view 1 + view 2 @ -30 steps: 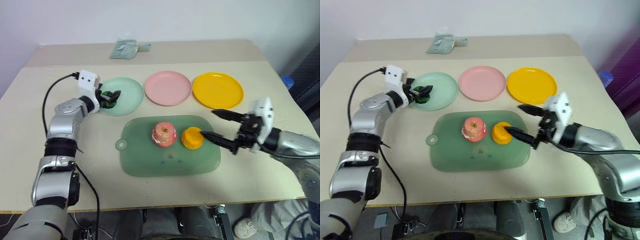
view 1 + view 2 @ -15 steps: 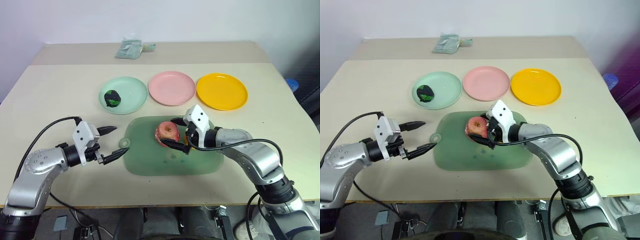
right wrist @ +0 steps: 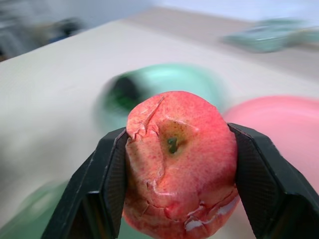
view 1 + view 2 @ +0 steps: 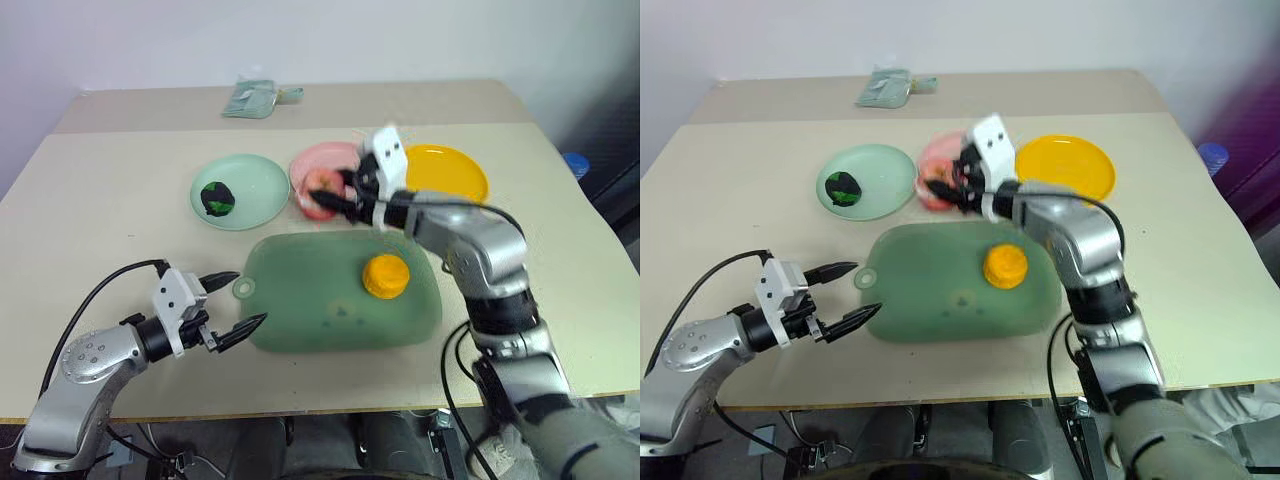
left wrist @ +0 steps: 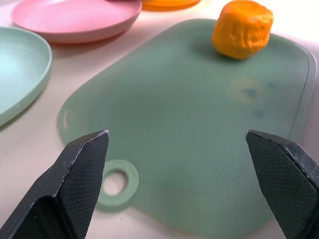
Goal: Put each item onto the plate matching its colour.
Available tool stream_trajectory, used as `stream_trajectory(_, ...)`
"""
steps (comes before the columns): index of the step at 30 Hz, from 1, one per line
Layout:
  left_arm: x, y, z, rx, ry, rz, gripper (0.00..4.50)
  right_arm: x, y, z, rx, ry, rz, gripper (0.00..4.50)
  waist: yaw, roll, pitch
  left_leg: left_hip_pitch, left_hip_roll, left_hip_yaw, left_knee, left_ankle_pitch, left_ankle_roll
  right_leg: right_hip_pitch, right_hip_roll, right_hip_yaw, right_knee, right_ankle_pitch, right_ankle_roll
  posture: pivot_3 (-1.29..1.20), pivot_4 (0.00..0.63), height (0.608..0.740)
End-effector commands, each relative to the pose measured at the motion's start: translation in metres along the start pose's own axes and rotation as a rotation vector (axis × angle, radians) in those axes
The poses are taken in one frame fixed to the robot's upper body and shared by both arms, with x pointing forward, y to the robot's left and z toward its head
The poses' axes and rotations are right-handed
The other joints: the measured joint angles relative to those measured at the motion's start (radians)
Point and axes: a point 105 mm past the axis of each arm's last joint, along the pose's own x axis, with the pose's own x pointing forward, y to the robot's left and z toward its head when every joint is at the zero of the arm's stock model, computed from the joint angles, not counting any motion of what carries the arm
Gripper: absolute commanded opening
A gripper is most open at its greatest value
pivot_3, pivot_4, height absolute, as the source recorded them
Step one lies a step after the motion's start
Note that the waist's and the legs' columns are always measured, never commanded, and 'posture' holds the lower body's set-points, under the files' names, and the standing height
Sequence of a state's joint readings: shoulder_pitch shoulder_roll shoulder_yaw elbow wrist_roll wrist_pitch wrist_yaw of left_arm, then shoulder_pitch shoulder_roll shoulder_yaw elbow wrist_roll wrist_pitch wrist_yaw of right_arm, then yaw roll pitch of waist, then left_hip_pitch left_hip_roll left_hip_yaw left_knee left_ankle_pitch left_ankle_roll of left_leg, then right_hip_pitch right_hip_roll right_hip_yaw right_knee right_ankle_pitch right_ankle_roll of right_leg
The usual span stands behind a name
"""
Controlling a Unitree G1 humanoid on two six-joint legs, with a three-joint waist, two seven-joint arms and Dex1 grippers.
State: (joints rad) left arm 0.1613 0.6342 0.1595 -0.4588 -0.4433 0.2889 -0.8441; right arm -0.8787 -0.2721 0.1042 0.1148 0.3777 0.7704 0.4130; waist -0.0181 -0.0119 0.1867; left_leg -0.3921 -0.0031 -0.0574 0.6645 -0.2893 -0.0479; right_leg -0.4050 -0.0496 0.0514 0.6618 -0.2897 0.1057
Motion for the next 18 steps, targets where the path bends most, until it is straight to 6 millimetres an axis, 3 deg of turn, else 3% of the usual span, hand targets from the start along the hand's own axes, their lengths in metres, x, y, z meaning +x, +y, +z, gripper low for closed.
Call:
stream_trajectory(1, 0.007, 0.0, 0.003, 0.02, -0.036, -0.001, 4.5, 0.023, -0.027, -0.004, -0.036, 0.016, -0.125, 2.39, 0.0, 0.0, 0.0, 0.0, 0.0, 0.0, 0.0, 0.0, 0.0, 0.0, 0.0, 0.0, 0.0, 0.0, 0.0, 0.0, 0.15, 0.74)
stream_trajectory(3, 0.009, -0.001, 0.001, 0.021, -0.043, -0.002, 4.5, 0.034, -0.037, -0.006, -0.033, 0.009, -0.173, 2.39, -0.004, 0.0, 0.0, 0.0, -0.001, 0.001, 0.0, 0.0, 0.0, -0.001, 0.0, 0.0, 0.0, 0.0, 0.0, 0.0, 0.15, 0.74)
stream_trajectory(7, 0.012, -0.004, -0.001, 0.024, -0.056, 0.009, 4.5, 0.037, -0.044, 0.004, -0.05, -0.059, -0.173, 4.39, -0.005, 0.001, 0.0, -0.002, 0.0, 0.003, -0.001, 0.0, 0.0, -0.004, 0.0, 0.001, 0.0, 0.0, 0.0, 0.0, 0.15, 0.74)
stream_trajectory(9, 0.011, -0.005, 0.001, 0.02, -0.067, 0.021, 4.5, 0.026, -0.041, 0.015, -0.127, -0.123, -0.121, 4.46, -0.008, 0.001, 0.001, -0.002, 0.0, 0.003, -0.001, 0.0, 0.0, -0.004, 0.0, 0.001, 0.0, 0.0, 0.0, 0.0, 0.15, 0.74)
stream_trajectory(14, 0.01, -0.007, 0.002, 0.015, -0.068, 0.027, 4.5, -0.038, -0.027, 0.023, -0.27, -0.213, 0.124, 4.46, 0.007, 0.001, 0.001, -0.003, 0.001, 0.001, -0.001, 0.0, 0.0, -0.003, -0.001, 0.0, 0.0, 0.0, 0.0, 0.0, 0.15, 0.74)
stream_trajectory(18, 0.011, -0.007, 0.001, 0.014, -0.068, 0.005, 4.5, -0.106, -0.011, -0.002, -0.26, -0.106, 0.334, 4.46, 0.009, 0.002, 0.001, -0.002, 0.001, 0.0, -0.001, -0.001, 0.001, 0.0, -0.002, -0.001, -0.002, 0.0, 0.0, 0.0, 0.15, 0.74)
